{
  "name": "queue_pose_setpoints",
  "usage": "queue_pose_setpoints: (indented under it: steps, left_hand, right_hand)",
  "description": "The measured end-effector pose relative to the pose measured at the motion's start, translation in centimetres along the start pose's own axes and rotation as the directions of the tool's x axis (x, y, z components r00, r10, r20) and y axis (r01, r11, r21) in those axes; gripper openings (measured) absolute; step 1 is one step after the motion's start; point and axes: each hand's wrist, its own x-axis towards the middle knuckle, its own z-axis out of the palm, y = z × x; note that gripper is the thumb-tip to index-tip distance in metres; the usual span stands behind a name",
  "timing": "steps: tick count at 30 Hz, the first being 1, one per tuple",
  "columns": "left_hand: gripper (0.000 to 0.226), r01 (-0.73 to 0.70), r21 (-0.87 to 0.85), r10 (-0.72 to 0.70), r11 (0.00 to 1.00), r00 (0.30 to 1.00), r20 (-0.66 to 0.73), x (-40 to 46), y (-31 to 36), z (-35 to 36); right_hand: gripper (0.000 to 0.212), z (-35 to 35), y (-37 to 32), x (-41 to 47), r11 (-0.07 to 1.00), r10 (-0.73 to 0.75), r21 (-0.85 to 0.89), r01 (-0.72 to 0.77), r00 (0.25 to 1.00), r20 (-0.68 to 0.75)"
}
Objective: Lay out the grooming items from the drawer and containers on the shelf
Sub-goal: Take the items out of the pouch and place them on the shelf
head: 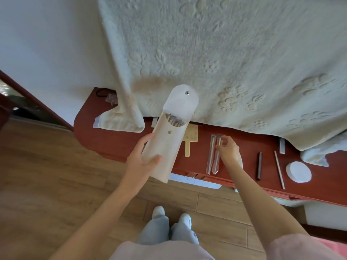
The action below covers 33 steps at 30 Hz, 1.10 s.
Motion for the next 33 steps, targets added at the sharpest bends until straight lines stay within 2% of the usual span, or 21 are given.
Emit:
queue_pose_setpoints:
  steps: [7, 11, 14, 18, 23, 29, 33]
  left_hand:
    - [0.059, -0.003, -0.009, 0.003, 1.000, 1.000, 0.015, 0.2, 0.9, 0.9]
    - [0.058, -0.026, -0.026, 0.027, 0.999, 0.999, 0.033, 0.6, 2.0, 1.1]
    - [0.057, -0.054, -0.044, 0.056, 0.998, 0.997, 0.055, 0.8, 2.8, 1.3]
    - [0.057, -0.103, -0.062, 0.109, 0.993, 0.989, 0.104, 1.3, 4.7, 1.7]
    - [0.056, -0.184, -0.057, 0.191, 0.981, 0.967, 0.171, 2.0, 7.5, 2.6]
    - [0.058, -0.291, -0.048, 0.294, 0.955, 0.926, 0.238, 1.9, 10.1, 4.0]
    - [0.058, -0.346, -0.018, 0.338, 0.938, 0.903, 0.266, 1.6, 10.9, 4.6]
  right_hand:
    - [0.049, 0.8, 1.0, 1.1, 0.994, -0.060, -0.086, 0.060, 0.998, 0.011]
    - [0.045, -0.6, 0.7, 0.9, 0.984, -0.086, -0.158, 0.086, 0.996, 0.012]
    - [0.042, -2.7, -1.1, 0.2, 0.983, -0.170, -0.078, 0.164, 0.983, -0.067]
    - [0.034, -7.7, -6.5, -2.0, 0.929, -0.323, 0.132, 0.345, 0.932, -0.163]
    - [0.032, -13.9, -12.7, -4.2, 0.815, -0.455, 0.274, 0.510, 0.857, -0.243]
    - [0.041, -18.2, -17.1, -5.7, 0.784, -0.505, 0.220, 0.580, 0.803, -0.315]
    - [0.027, -19.4, -18.1, -6.6, 0.747, -0.537, 0.174, 0.641, 0.737, -0.410]
